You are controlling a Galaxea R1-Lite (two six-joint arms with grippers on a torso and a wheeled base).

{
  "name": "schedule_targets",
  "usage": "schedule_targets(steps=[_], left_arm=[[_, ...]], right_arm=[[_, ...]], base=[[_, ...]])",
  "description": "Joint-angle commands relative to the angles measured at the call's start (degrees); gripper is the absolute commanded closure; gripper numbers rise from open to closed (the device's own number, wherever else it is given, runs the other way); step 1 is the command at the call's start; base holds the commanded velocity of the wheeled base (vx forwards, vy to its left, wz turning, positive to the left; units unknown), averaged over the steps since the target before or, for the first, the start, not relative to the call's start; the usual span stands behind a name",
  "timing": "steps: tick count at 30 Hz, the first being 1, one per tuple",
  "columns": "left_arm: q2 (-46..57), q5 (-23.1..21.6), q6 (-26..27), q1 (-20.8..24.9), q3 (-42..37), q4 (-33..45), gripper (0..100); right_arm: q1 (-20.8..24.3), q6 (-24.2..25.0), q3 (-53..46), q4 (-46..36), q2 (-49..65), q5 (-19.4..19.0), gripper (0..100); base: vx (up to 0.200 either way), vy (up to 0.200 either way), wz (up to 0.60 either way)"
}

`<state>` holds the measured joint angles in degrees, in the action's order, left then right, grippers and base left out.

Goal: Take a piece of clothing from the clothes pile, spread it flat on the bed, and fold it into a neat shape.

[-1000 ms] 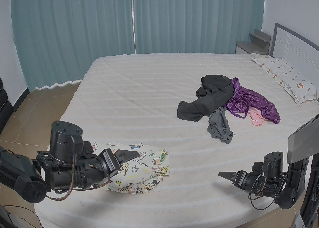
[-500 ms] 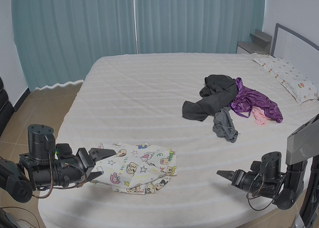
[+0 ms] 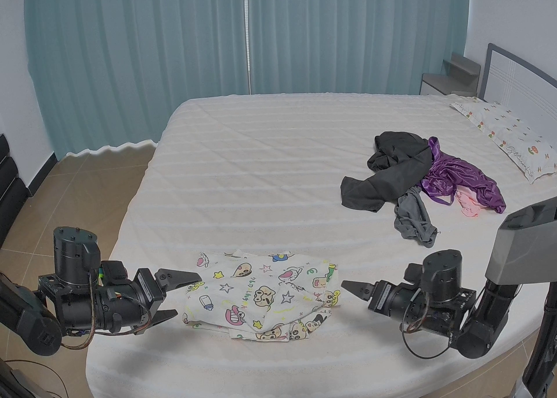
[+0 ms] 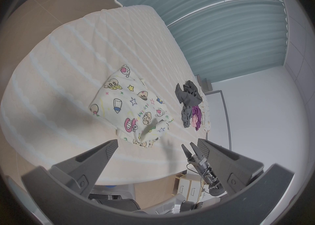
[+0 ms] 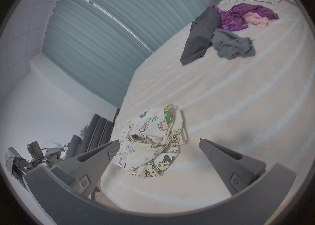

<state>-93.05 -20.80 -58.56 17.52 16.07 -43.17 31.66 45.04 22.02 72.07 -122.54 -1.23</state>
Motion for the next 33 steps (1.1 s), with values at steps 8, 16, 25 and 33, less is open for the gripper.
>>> schedule_targets(steps=[8,16,25,33], left_arm=[[-10.8,0.1,0.1,0.0,-6.3,-16.2,0],[-11.5,0.0,0.1,0.0,-6.3,-16.4,0],[-11.8,0.0,0.1,0.0,-6.3,-16.5,0],[-11.7,0.1,0.1,-0.1,-6.8,-16.9,0]], right_arm=[[9.8,-9.2,40.0,-37.7,-6.8,6.2,0],[12.6,-14.6,41.6,-42.5,-11.7,7.4,0],[10.5,-19.1,37.4,-49.4,-9.6,9.6,0],[10.6,-20.9,28.9,-50.8,-3.0,14.1,0]], base=[[0.000,0.000,0.00],[0.000,0.000,0.00],[0.000,0.000,0.00],[0.000,0.000,0.00]])
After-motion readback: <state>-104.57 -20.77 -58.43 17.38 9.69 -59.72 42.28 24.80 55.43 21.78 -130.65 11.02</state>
